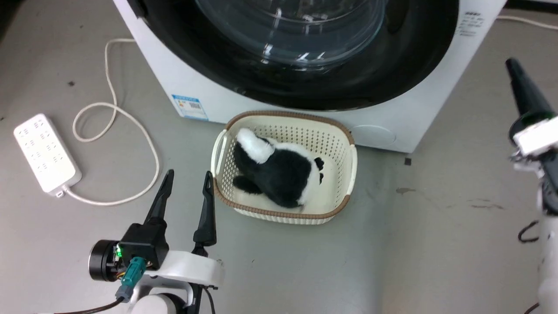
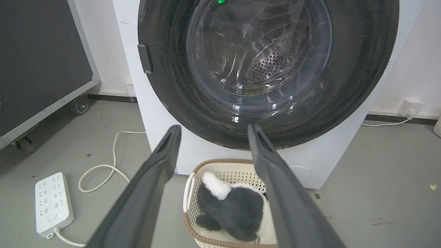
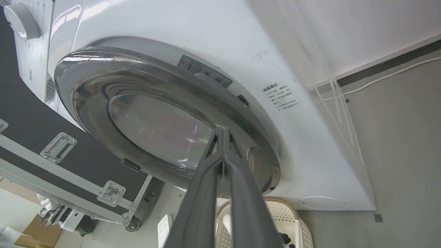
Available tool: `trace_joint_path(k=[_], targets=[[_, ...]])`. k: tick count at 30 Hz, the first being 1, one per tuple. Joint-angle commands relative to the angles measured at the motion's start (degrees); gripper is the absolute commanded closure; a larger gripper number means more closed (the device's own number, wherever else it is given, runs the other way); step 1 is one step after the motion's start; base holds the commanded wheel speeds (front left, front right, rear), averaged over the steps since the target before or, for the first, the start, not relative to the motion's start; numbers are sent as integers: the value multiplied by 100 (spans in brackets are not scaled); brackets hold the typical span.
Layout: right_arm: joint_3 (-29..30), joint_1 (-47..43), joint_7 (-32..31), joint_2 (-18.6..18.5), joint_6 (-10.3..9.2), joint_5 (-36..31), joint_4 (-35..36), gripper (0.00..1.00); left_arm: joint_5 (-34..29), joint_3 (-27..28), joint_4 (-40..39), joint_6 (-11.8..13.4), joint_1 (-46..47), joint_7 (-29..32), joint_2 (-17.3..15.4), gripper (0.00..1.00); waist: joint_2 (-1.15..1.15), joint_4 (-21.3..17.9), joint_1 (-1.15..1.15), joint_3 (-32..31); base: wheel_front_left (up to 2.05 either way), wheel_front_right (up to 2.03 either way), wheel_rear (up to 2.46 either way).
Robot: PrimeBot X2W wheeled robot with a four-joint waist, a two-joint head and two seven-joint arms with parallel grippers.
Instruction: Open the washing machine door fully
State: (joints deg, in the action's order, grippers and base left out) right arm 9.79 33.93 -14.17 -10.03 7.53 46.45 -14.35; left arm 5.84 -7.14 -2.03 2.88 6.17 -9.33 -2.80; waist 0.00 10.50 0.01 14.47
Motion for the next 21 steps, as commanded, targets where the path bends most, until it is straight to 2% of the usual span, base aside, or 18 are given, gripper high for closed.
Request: trace_joint_path(k=[1, 8, 21], targets=[[90, 256, -86, -50, -1, 184, -146, 100, 52, -45, -38, 34, 88, -63, -6, 0, 0, 51, -1, 71, 0, 0, 0], [388, 1169, -635, -98, -2, 539, -1115, 100, 104, -138, -77, 90, 174, -147, -6, 0, 0, 146, -1, 286, 0, 0, 0], [847, 2872, -1672, -472, -3, 886, -2833, 100, 246, -384, -134, 217, 363, -303, -7, 0, 0, 438, -1, 695, 0, 0, 0]])
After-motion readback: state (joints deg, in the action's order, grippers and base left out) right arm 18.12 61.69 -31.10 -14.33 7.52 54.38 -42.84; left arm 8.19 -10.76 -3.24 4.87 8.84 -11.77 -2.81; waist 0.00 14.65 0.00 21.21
